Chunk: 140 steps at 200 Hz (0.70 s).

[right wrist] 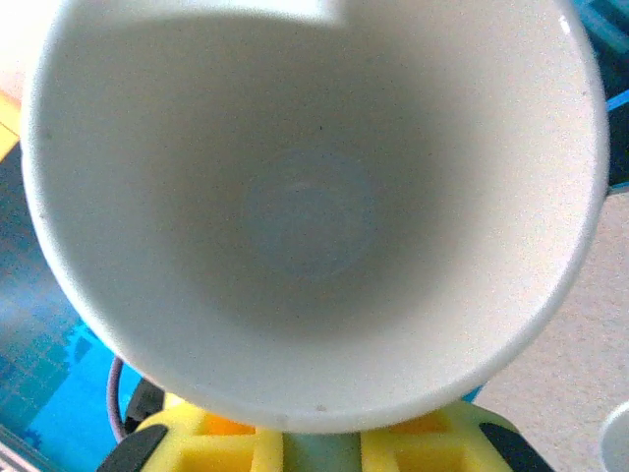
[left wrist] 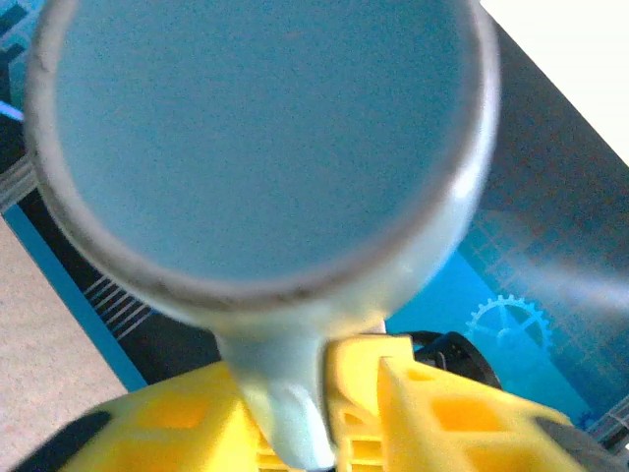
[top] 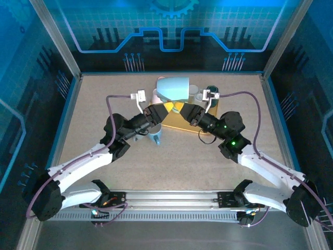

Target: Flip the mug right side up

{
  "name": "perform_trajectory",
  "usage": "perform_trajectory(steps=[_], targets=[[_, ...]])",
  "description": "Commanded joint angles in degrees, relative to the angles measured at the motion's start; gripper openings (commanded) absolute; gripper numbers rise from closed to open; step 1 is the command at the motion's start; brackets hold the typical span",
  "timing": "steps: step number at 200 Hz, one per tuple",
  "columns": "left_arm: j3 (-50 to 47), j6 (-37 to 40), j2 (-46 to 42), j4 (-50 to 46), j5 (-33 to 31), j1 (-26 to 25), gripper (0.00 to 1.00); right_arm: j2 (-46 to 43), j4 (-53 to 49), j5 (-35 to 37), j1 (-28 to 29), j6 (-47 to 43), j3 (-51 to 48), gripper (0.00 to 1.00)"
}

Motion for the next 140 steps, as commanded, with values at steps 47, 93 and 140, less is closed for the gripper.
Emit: perform_trajectory(steps=[47, 93, 140], targets=[[3.64, 20.25, -20.63, -44.32, -2.58, -0.26, 0.69, -12.39, -41.72, 11.72, 0.14, -23.25, 6.43, 0.00], [15.07, 38.81, -24.54, -76.87, -16.46, -0.29, 0.69, -2.25, -70.87, 35.23, 8.39, -37.08, 16.38, 0.00], [10.44, 43.06, -29.12, -78.20, -22.35, -0.33, 0.69, 12.11, -74.68, 42.46, 12.32, -34.29, 20.61, 0.00]])
